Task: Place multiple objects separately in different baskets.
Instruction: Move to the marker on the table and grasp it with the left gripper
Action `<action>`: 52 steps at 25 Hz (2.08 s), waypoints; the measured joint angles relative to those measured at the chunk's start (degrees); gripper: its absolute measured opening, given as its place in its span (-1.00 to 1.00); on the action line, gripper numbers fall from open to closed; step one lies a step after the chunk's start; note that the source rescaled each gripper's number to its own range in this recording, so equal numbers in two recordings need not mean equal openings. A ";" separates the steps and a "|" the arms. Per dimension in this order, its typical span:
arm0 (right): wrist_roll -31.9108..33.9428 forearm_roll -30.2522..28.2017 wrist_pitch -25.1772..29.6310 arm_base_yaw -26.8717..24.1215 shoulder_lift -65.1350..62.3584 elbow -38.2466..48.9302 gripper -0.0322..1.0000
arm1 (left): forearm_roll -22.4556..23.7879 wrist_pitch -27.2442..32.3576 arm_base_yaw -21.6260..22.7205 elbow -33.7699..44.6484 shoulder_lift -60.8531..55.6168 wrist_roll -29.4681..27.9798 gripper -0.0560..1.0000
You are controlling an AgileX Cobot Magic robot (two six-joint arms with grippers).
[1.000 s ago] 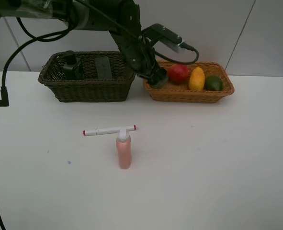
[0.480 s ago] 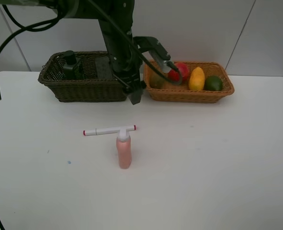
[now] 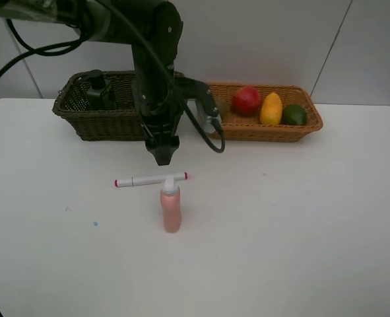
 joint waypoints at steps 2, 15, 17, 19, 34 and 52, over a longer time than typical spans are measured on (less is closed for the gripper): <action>0.00 0.00 0.00 0.00 0.00 0.00 0.99 | 0.00 -2.20 0.42 3.45 0.08 1.28 1.00; 0.00 0.00 0.00 0.00 0.00 0.00 0.99 | -1.34 -11.71 2.33 10.96 1.19 2.78 1.00; 0.00 0.00 0.00 0.00 0.00 0.00 0.99 | -2.25 -11.71 2.33 11.03 2.40 3.08 1.00; 0.00 0.00 0.00 0.00 0.00 0.00 0.99 | -2.96 -11.71 2.33 11.03 3.32 3.32 1.00; 0.00 0.00 0.00 0.00 0.00 0.00 0.99 | -3.37 -12.84 2.33 11.03 4.74 3.56 0.78; 0.00 0.00 0.00 0.00 0.00 0.00 0.99 | -4.10 -13.01 2.33 11.03 4.73 3.56 -0.86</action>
